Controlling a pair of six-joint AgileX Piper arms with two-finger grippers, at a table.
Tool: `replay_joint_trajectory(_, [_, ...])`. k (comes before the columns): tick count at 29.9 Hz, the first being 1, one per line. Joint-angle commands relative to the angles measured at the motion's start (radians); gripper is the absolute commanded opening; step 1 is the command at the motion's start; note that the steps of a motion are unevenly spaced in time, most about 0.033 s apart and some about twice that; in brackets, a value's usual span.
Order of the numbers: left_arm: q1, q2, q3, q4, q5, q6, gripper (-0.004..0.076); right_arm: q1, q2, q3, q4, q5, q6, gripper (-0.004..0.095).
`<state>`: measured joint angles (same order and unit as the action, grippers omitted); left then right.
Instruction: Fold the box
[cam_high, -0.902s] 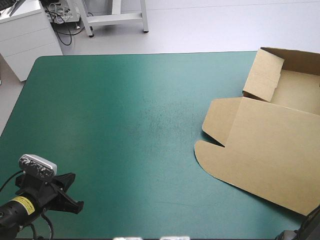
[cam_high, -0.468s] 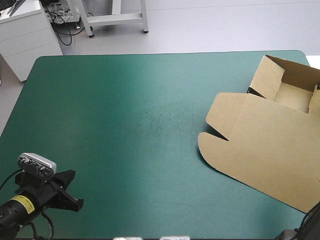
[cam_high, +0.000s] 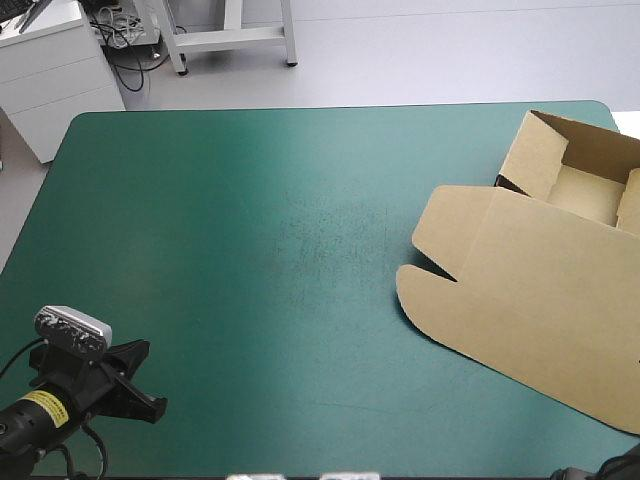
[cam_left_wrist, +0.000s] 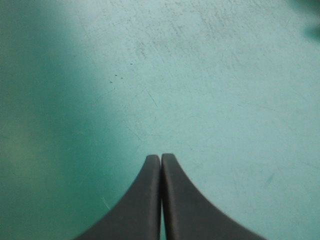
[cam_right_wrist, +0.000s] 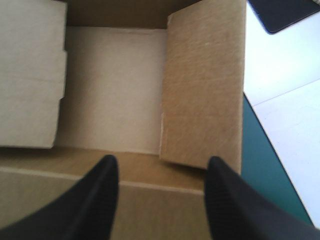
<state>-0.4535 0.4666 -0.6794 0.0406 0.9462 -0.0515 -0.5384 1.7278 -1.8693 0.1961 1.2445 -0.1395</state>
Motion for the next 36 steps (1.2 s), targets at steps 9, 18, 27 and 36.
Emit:
replay_joint_trajectory(9, [-0.002,0.008,-0.024,-0.023,-0.033,-0.007,-0.0026,-0.007,-0.448,0.284,0.297,-0.026,-0.201,-0.0004])
replay_joint_trajectory(18, [-0.002,0.008,-0.024,-0.025,-0.036,-0.011,-0.0026,0.194,-0.733,0.518,0.337,-0.203,-0.332,-0.0004])
replay_joint_trajectory(27, [-0.002,0.008,0.015,-0.025,-0.143,-0.011,-0.0027,0.479,-1.015,0.868,0.338,-0.423,-0.457,-0.0004])
replay_joint_trajectory(36, [-0.002,0.004,0.087,-0.029,-0.233,-0.003,-0.0027,0.512,-1.288,1.178,0.317,-0.548,-0.481,-0.0005])
